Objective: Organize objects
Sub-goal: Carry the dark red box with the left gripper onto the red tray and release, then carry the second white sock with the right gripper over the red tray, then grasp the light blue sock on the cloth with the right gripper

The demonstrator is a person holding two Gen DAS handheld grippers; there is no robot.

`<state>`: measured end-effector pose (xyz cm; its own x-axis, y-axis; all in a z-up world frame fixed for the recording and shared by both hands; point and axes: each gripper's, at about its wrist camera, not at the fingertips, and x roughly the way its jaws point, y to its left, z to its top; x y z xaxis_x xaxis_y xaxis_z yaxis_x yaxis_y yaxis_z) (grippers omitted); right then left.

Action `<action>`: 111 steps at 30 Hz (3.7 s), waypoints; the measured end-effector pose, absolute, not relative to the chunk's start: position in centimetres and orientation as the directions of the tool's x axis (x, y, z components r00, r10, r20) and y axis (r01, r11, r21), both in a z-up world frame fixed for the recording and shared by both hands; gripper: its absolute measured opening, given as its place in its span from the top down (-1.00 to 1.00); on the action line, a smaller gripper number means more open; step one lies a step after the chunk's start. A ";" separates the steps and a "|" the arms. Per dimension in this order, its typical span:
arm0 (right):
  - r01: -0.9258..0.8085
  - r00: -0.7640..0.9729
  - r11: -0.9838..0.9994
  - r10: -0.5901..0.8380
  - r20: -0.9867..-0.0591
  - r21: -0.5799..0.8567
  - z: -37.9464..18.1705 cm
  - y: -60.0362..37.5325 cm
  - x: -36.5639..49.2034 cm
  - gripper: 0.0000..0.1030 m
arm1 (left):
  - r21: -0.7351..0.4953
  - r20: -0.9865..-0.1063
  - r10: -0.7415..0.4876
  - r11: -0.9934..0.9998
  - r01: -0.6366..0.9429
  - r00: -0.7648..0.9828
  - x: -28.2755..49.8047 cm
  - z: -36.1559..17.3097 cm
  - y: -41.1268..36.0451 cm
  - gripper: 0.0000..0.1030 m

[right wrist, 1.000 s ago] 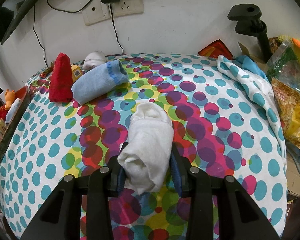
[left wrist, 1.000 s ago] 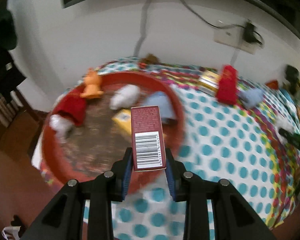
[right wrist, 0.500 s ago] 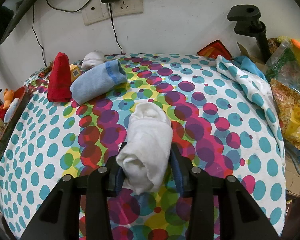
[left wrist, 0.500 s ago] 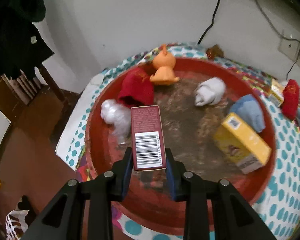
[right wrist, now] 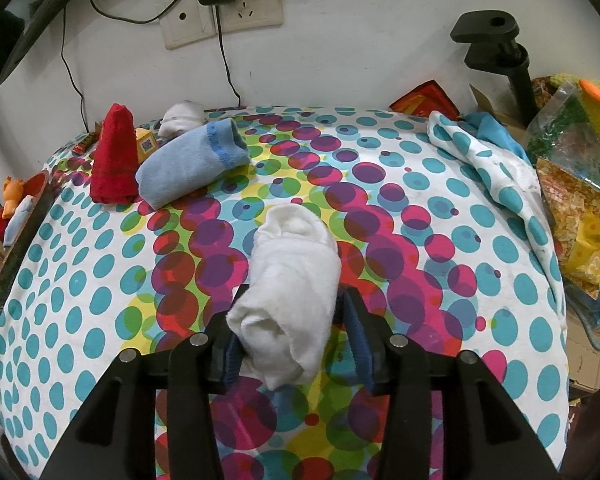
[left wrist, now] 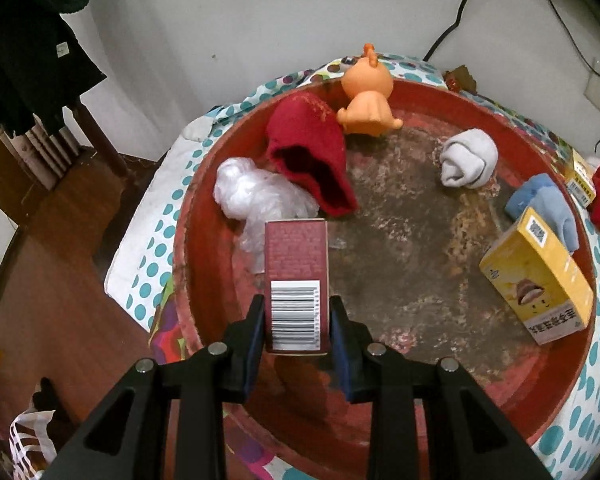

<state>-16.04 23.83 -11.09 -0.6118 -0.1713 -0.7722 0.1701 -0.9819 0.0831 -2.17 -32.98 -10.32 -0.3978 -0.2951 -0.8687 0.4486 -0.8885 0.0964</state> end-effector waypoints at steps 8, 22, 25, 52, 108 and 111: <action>0.165 -0.613 -0.983 -0.162 -0.773 0.075 -11.1 24.0 -16.0 0.13 | 0.080 -0.857 -0.295 -0.886 0.457 -0.422 -0.9 -9.6 -32.4 0.23; 0.158 -0.618 -0.986 -0.137 -0.774 0.048 -11.0 23.3 -16.0 0.09 | 0.044 -0.762 -0.327 -0.887 0.459 -0.560 4.5 -6.7 -27.5 0.14; 0.157 -0.627 -0.988 -0.107 -0.772 0.009 -10.9 22.7 -15.9 0.09 | 0.053 -0.744 -0.338 -0.890 0.453 -0.577 5.0 -6.7 -26.7 0.10; 0.306 -0.628 -0.952 -0.211 -0.749 0.011 -5.1 9.0 -11.8 0.46 | 0.080 -0.706 -0.387 -0.876 0.475 -0.593 6.9 -6.6 -28.2 -0.04; 0.700 -0.444 -0.714 -0.444 -0.778 0.008 -5.6 -16.7 -6.8 -0.01 | 0.079 -0.739 -0.393 -0.857 0.509 -0.547 6.5 -7.7 -29.9 -0.04; 0.664 -0.468 -0.747 -0.456 -0.757 0.039 -4.5 -13.9 -7.2 -0.05 | 0.087 -0.739 -0.394 -0.860 0.503 -0.547 6.4 -7.8 -29.5 -0.04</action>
<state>-7.15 -13.86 -4.54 -0.4678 -0.4557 -0.7573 0.6641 -0.7466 0.0390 6.42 -29.51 -7.78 -0.5469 -0.3942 -0.7386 0.5027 -0.8601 0.0869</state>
